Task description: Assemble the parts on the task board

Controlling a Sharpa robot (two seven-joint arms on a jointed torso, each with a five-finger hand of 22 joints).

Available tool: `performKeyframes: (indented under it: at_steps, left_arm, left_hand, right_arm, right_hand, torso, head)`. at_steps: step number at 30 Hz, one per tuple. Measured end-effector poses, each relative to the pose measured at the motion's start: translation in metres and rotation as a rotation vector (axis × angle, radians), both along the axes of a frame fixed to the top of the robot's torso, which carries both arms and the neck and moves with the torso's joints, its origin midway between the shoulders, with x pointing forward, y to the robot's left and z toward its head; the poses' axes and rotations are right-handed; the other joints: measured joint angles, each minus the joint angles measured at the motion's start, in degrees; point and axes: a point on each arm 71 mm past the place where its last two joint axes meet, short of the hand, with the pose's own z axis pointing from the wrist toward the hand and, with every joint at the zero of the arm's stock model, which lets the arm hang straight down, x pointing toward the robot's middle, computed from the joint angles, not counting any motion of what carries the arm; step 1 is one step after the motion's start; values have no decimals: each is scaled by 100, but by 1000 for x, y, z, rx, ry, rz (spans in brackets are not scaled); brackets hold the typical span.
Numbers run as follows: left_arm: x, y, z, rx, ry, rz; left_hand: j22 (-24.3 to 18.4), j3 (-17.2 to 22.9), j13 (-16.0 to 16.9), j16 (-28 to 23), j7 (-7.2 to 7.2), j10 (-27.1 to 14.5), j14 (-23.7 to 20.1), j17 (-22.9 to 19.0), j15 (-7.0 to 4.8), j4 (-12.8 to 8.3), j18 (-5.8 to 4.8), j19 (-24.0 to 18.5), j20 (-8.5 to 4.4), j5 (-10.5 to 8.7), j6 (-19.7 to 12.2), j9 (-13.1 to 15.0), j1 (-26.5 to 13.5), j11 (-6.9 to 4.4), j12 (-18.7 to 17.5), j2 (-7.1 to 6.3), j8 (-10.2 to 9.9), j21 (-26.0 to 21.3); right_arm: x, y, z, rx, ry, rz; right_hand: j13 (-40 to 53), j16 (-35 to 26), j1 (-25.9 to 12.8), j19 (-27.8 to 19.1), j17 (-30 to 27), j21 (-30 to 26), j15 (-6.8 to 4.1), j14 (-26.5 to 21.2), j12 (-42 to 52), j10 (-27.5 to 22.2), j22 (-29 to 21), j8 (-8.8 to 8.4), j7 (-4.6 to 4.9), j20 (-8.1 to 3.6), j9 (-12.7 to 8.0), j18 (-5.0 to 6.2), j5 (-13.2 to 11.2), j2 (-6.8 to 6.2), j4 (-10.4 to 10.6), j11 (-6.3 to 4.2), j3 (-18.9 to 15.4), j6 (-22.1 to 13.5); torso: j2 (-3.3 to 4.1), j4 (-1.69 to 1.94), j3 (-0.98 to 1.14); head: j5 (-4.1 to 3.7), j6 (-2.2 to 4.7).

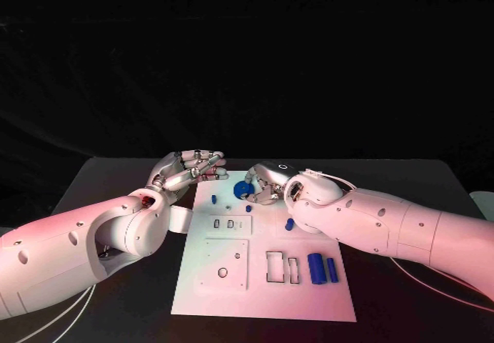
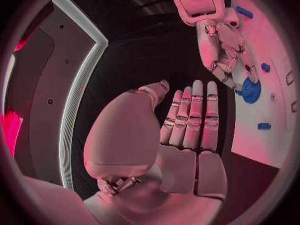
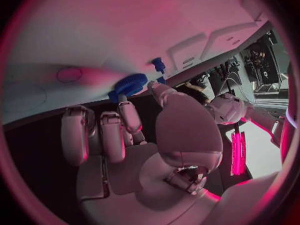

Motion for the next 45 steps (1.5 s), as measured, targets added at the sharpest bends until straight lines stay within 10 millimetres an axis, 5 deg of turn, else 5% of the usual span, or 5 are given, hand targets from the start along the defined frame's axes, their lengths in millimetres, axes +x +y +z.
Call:
performKeyframes:
  at_steps: [19, 25, 33, 45]
  left_arm:
    - [0, 2, 0, 3, 1, 5]
    - [1, 5, 0, 5, 1, 11]
    - [1, 7, -1, 7, 2, 15]
    - [2, 7, -1, 6, 3, 14]
  left_hand:
    - [-5, 0, 0, 0, 0, 0, 0, -1, 0, 0, 0, 0, 0, 0, 0, 0, 0, 0, 0, 0, 0, 0]
    - [-5, 5, 0, 0, 0, 0, 0, 4, 0, -5, 0, 0, 0, 0, 0, 1, 0, 0, -17, 0, 0, 0]
    - [-5, 15, 0, 0, 0, 0, 0, 10, 0, -16, -1, 0, 0, 0, 0, 1, 0, 0, -21, 0, 0, 0]
    - [-5, 15, 0, 0, 0, 0, 0, 10, 0, -16, -1, 0, 0, 0, 0, 1, 0, 0, -21, 0, 0, 0]
  right_arm:
    - [-10, -21, 3, 16, 6, -8]
    - [-13, -58, 22, 104, 6, -54]
    - [-12, -125, 42, 251, 94, -146]
    - [-10, -184, 34, 302, 196, -202]
  right_hand:
    - [51, 0, 2, 0, 5, 0, 0, 0, 43, 33, 2, -13, -21, 0, 16, 1, 88, 2, 31, -32, 5, 49]
    - [74, 0, 380, 0, 4, -45, -1, 0, 67, 53, 1, -10, -19, 0, 16, 2, 121, 50, -187, -53, 190, 61]
    - [44, 0, 878, -104, 4, -189, -65, 1, 95, 36, 1, -81, -123, -63, 0, 2, -558, -78, -640, -110, 288, 162]
    - [2, 0, 1134, -104, 3, -195, -64, 1, 40, 15, 0, -132, -81, -63, -21, 2, -476, -62, -882, -89, 438, 226]
  torso:
    - [-6, -5, 1]
    - [-19, -26, 7]
    - [-57, -85, 21]
    - [-85, -142, 64]
  head:
    - [15, 8]
    - [19, 42]
    - [-12, 81]
    - [-98, 61]
